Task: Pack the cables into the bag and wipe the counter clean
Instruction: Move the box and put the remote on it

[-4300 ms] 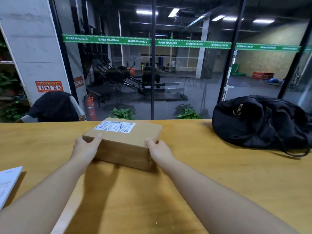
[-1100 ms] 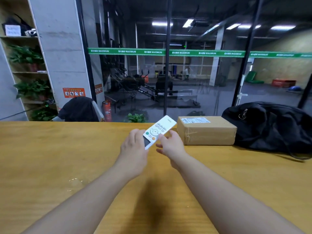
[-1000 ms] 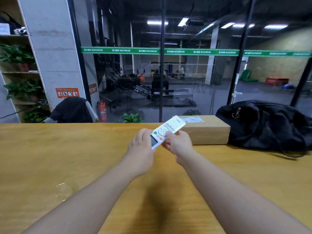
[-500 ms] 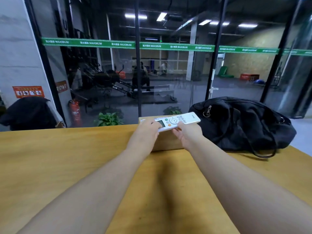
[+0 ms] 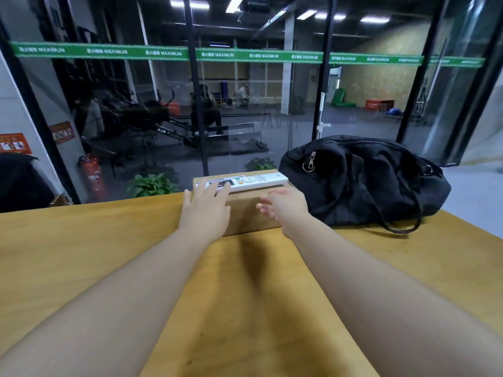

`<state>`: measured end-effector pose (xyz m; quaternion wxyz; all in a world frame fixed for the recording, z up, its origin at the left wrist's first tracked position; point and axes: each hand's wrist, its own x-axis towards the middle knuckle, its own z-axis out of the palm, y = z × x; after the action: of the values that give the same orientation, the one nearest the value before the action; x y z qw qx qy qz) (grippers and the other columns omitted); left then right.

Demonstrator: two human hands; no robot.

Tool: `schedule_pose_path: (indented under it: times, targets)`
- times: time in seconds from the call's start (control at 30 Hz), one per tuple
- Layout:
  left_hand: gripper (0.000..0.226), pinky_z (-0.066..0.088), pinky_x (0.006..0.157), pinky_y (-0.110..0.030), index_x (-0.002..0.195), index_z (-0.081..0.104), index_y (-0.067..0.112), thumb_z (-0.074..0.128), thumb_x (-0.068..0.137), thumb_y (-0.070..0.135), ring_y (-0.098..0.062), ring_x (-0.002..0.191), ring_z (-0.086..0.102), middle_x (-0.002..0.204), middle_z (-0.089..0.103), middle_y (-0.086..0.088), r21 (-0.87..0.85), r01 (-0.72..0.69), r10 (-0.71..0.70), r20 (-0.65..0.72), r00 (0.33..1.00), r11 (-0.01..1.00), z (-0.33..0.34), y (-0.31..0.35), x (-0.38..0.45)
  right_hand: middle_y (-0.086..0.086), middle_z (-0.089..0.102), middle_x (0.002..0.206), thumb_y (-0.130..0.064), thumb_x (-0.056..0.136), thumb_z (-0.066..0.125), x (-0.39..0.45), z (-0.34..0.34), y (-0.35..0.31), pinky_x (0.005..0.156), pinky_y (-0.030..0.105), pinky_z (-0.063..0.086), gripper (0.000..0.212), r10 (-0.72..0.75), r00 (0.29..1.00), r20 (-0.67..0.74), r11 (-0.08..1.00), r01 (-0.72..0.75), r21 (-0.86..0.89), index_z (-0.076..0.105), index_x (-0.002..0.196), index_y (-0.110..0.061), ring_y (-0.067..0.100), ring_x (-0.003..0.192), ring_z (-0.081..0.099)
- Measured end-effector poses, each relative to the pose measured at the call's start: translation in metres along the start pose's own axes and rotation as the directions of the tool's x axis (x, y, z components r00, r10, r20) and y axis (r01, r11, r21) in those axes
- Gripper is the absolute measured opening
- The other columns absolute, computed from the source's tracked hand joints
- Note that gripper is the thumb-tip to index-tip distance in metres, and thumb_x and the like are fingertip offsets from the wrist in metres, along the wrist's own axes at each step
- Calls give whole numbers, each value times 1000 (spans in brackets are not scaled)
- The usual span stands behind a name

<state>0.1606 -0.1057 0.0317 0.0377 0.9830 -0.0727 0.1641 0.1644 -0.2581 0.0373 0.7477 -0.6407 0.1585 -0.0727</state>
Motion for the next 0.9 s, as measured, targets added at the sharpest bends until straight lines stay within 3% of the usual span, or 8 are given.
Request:
schedule_pose_path:
  times: [0.07, 0.13, 0.3, 0.43, 0.57, 0.8, 0.9]
  targets:
    - [58, 7, 118, -48, 150, 13, 28, 36, 97, 38, -24, 147, -3, 159, 11, -1, -21, -5, 6, 20, 1000, 1000, 0, 4, -11, 7, 66, 100, -3, 92, 47, -11, -9, 6, 70, 28, 57, 28, -38, 999, 3, 996, 38, -82, 57, 118, -7, 18, 72, 67]
    - [60, 6, 118, -47, 150, 14, 27, 38, 96, 40, -23, 147, -3, 159, 12, -1, -88, -22, 25, 25, 999, 996, -3, 14, -29, 4, 65, 104, -8, 91, 48, -25, -23, 6, 77, 32, 58, 32, -93, 996, -3, 973, 90, -213, 58, 121, -11, 19, 82, 67]
    - [64, 11, 119, -39, 149, 16, 21, 45, 94, 37, -20, 146, 5, 157, 13, -1, -214, -179, 167, -75, 983, 960, -26, 48, -82, 0, 57, 125, -16, 89, 49, -80, -60, 0, 85, 33, 49, 41, -265, 962, 65, 768, 251, -589, 48, 130, -18, 18, 101, 56]
    - [68, 7, 119, -35, 150, 9, 22, 45, 94, 37, -19, 146, 2, 158, 3, 1, -323, -245, 232, -80, 969, 914, -42, 78, -128, -3, 50, 136, -18, 90, 51, -126, -99, 0, 81, 25, 40, 42, -303, 947, 107, 650, 287, -704, 46, 132, -21, 12, 105, 49]
    - [72, 4, 119, -34, 150, 2, 24, 43, 94, 43, -17, 146, -5, 157, -5, 4, -411, -240, 257, -14, 966, 880, -50, 103, -167, -4, 47, 140, -23, 92, 52, -169, -140, 5, 96, 28, 37, 42, -299, 949, 104, 572, 265, -776, 46, 133, -22, 15, 128, 45]
    - [75, -7, 118, -42, 148, -12, 28, 32, 94, 54, -16, 145, -20, 156, -21, 7, -331, -269, 319, 104, 942, 904, -64, 128, -230, -6, 50, 139, -28, 93, 54, -232, -211, 19, 98, 25, 35, 42, -365, 930, 44, 503, 236, -831, 47, 134, -25, 13, 129, 44]
    - [77, -12, 117, -42, 146, -19, 35, 15, 85, 68, -13, 141, -29, 151, -33, 10, -256, -385, 424, 118, 898, 887, -68, 127, -258, -13, 46, 143, -32, 92, 56, -255, -242, 29, 100, 25, 34, 63, -351, 931, 100, 465, 266, -844, 25, 147, -31, 11, 132, 42]
